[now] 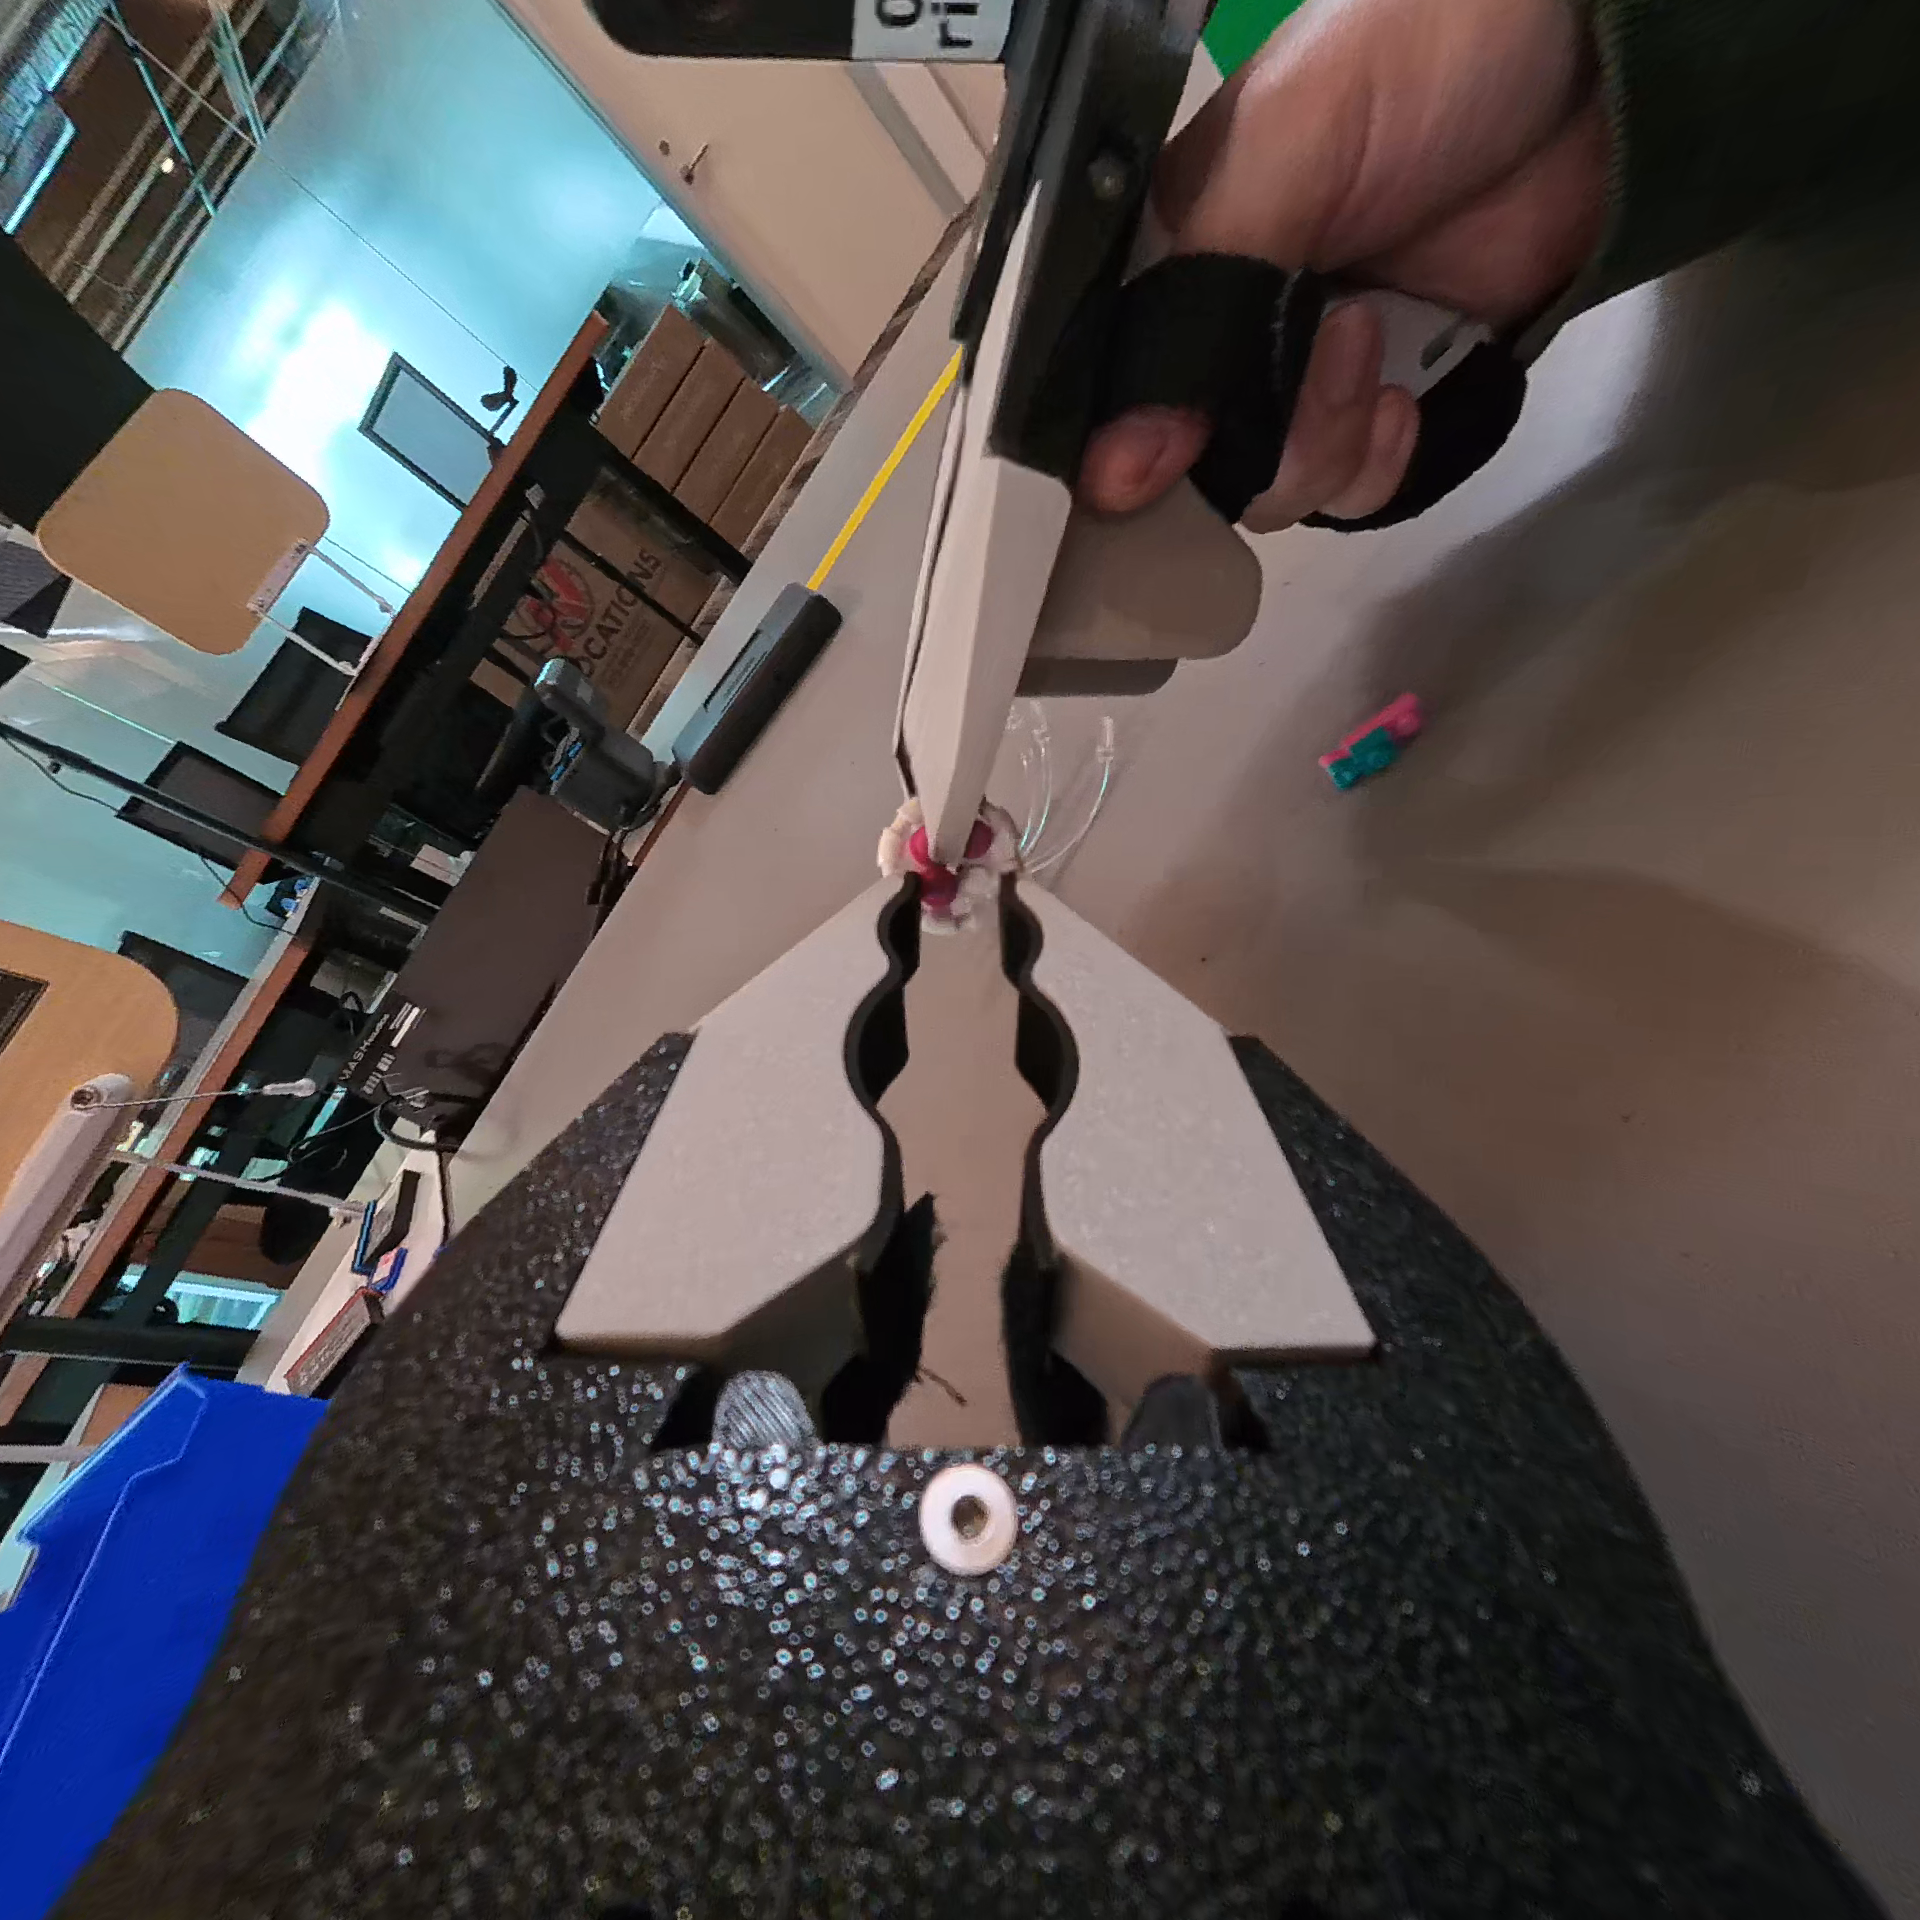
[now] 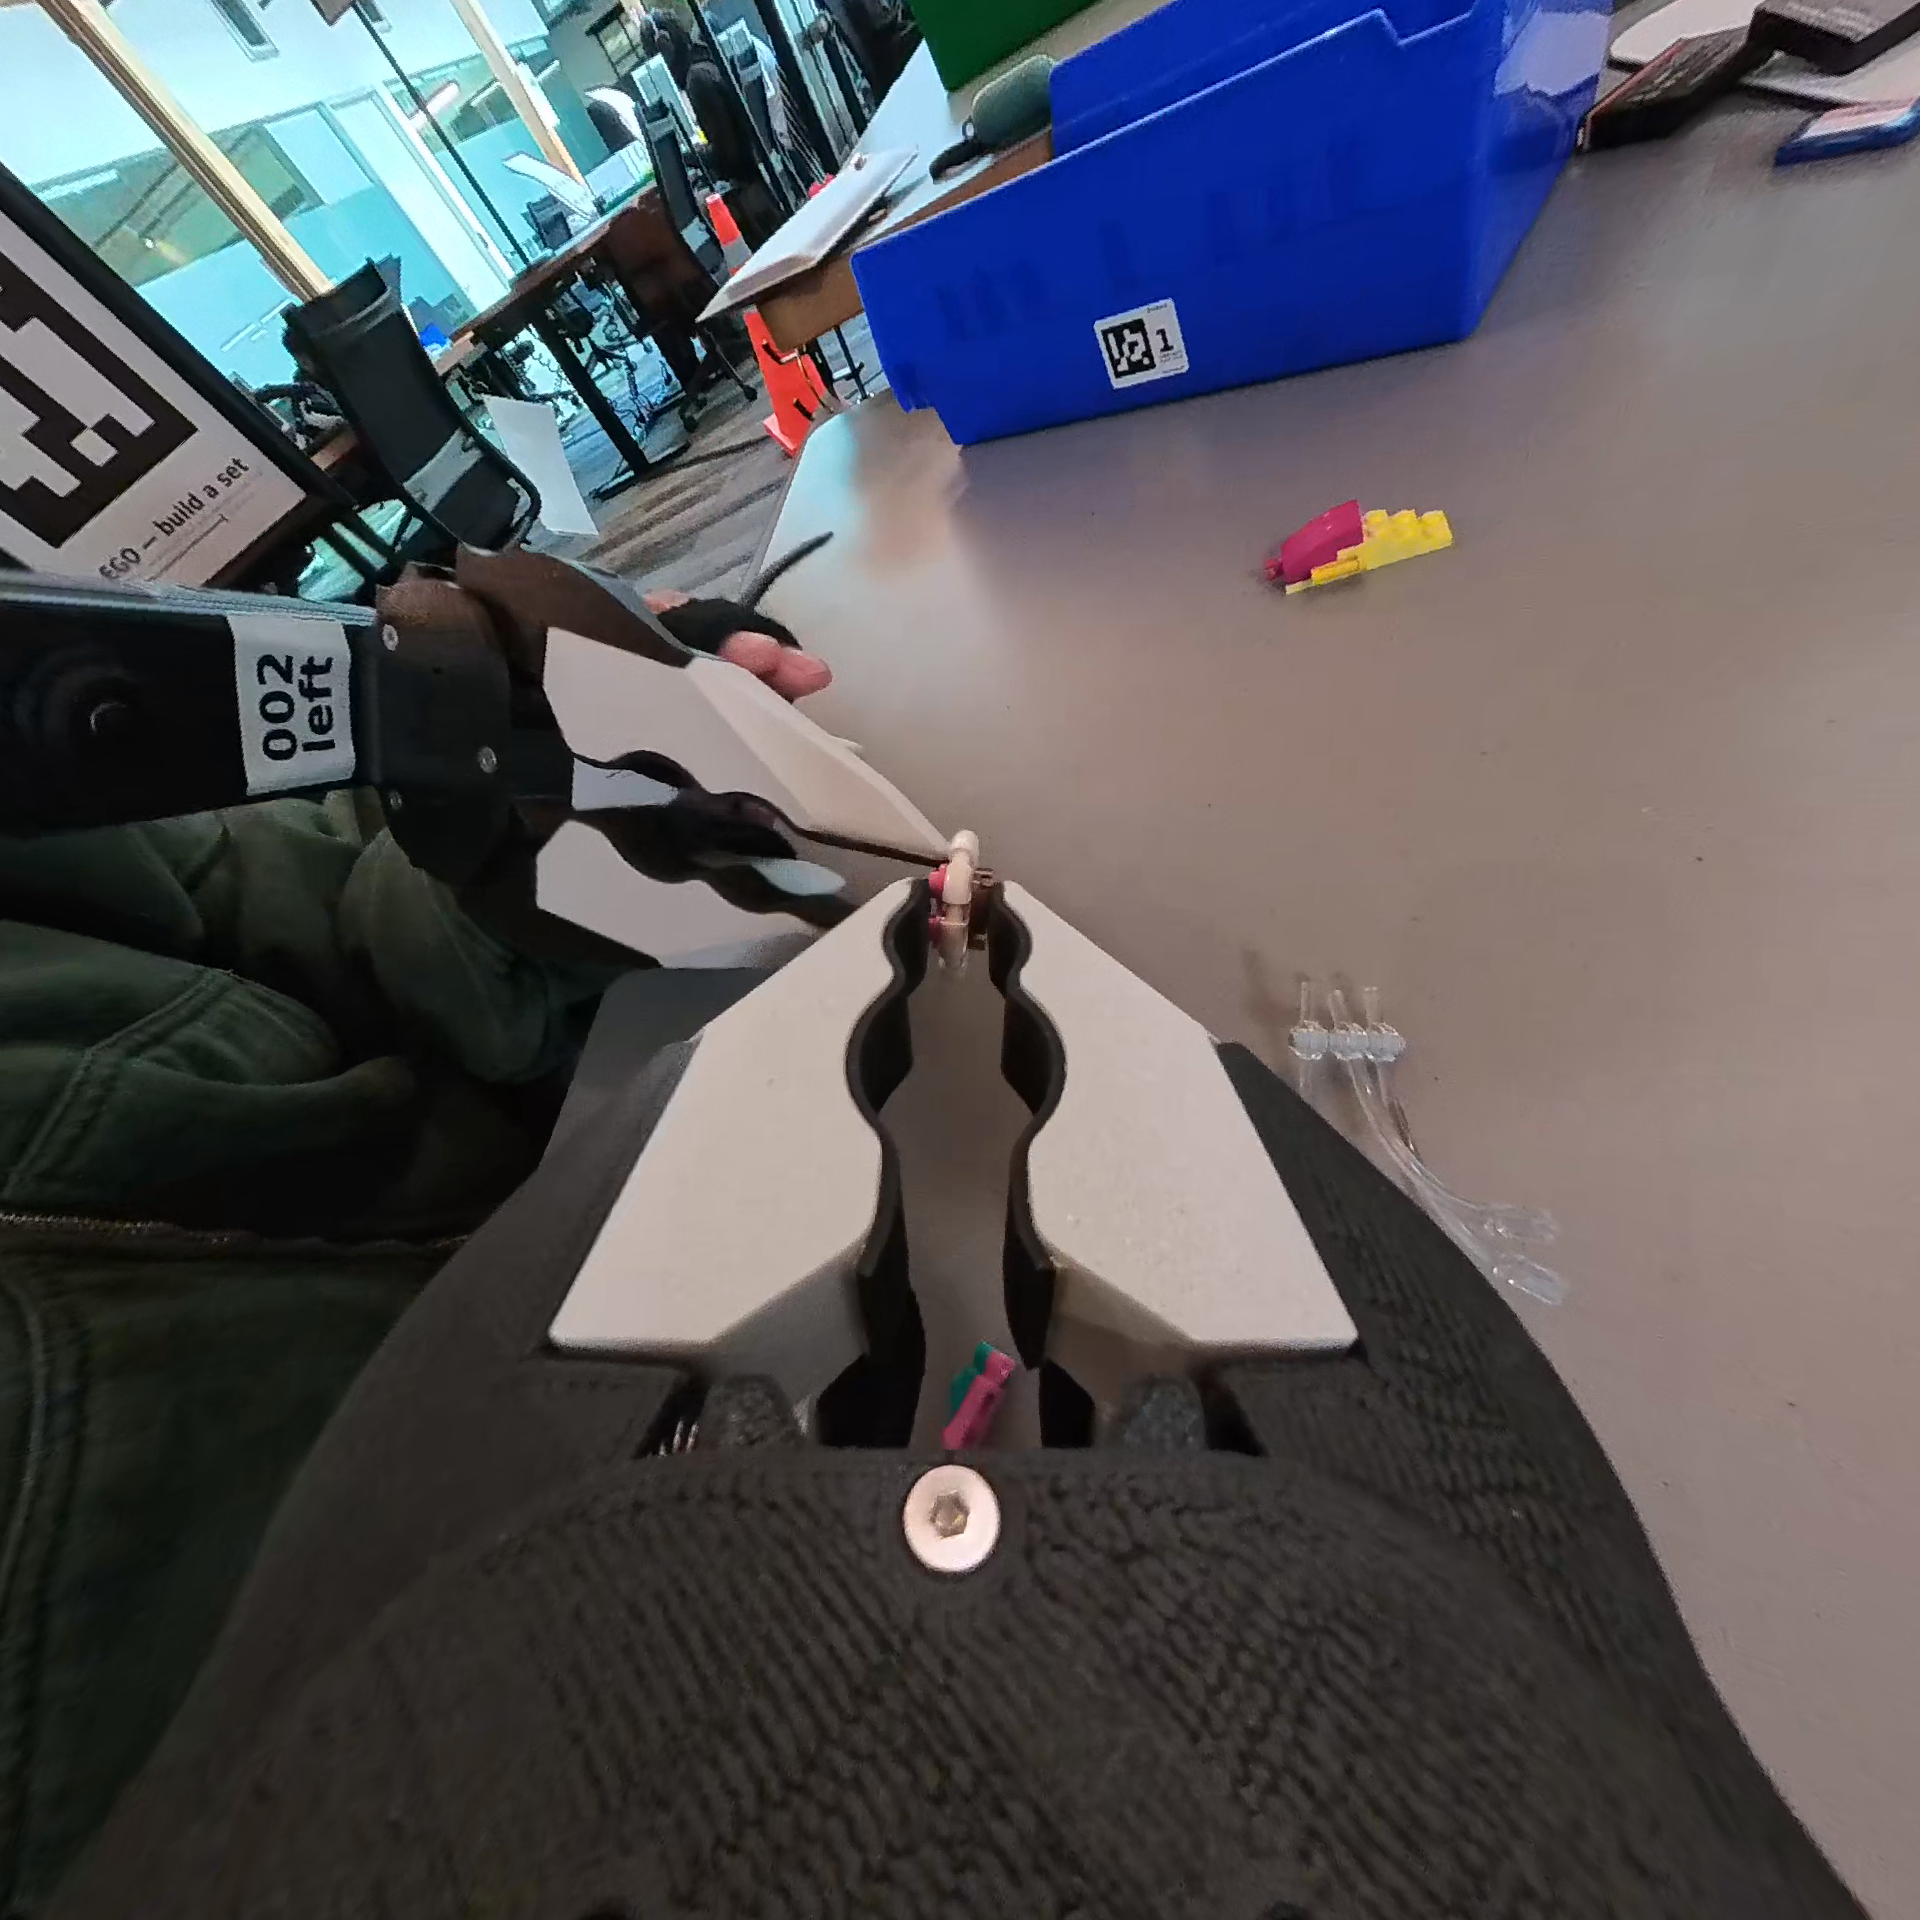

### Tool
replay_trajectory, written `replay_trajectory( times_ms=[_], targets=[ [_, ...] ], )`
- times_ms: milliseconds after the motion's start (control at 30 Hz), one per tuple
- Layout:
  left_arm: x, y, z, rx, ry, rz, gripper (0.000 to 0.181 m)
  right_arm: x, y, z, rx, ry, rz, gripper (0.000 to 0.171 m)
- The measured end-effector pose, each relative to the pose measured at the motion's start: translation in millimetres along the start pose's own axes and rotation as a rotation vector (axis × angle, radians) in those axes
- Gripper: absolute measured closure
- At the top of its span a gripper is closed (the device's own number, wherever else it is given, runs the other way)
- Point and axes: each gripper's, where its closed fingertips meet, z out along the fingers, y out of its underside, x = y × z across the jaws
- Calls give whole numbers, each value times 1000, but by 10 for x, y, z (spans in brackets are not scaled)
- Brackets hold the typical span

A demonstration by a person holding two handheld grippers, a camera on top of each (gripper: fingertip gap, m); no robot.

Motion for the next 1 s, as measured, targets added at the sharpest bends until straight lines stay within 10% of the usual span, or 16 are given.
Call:
replay_trajectory(
  times_ms=[733, 1000],
  targets=[
    [-97, 83, -2, -4, -19, -137, 181, 132, -34, -30, 69, 62, -36, 163],
    [-96, -187, -189, 305, 310, -645, 166, -264, 105, -46, -24, -199, -185, 162]
  ],
)
